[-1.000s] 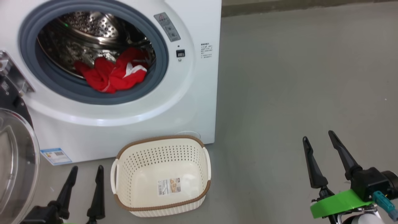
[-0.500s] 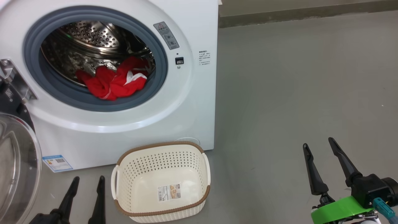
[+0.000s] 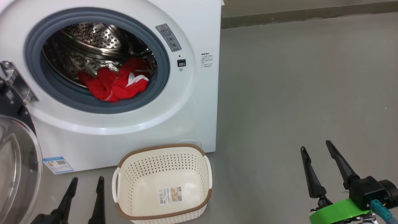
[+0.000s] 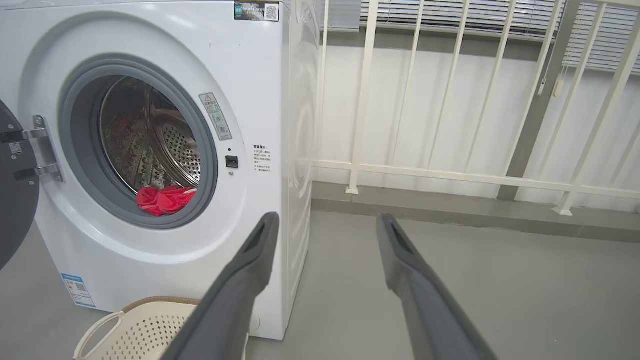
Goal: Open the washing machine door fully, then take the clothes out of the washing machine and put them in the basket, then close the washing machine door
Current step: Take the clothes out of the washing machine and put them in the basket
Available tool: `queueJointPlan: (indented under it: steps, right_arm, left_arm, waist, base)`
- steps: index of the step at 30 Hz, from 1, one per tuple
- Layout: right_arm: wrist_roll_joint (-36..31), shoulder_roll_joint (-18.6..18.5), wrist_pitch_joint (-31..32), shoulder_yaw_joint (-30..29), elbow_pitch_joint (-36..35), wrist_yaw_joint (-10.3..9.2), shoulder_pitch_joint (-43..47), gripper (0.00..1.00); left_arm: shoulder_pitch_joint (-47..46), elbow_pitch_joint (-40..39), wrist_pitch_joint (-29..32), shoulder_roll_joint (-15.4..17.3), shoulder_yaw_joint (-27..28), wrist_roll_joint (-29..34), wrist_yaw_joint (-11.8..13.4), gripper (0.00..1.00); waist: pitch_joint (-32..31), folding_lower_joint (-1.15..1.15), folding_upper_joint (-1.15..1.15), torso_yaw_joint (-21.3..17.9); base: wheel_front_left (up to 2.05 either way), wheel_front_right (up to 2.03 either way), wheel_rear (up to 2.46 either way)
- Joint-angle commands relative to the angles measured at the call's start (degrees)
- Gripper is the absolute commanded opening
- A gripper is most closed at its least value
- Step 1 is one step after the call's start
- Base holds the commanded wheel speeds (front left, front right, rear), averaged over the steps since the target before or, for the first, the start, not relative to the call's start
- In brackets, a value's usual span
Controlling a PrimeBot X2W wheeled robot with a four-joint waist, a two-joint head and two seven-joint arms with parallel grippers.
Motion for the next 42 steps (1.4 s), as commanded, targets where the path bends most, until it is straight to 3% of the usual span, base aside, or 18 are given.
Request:
queueJointPlan:
  steps: [1, 17, 42]
  right_arm:
    - [-0.4, -0.3, -0.4, 1.6, -1.3, 0.26, -1.1, 1.0]
    - [-0.1, -0.3, -0.4, 2.2, -0.7, 0.26, -2.0, 1.0]
    - [0.2, -0.6, -0.4, 3.0, -0.4, 0.26, -1.4, 1.0]
  left_arm:
    - [-1.5, -1.9, 0.1, 1.0, 1.9, 0.0, 0.5, 1.0]
    - [-1.6, -4.2, -0.7, 1.1, 1.9, -1.4, 0.7, 1.0]
    - [-2.2, -3.3, 0.1, 1.6, -0.3, -0.8, 1.7, 1.0]
  waist:
    - [0.0, 0.0, 0.0, 0.0]
    - [1.0, 0.0, 0.0, 0.1]
    - [1.4, 0.0, 0.0, 0.5]
  base:
    - [1.27, -1.27, 0.0]
    - [1.59, -1.59, 0.0]
    - [0.08, -0.08, 0.0]
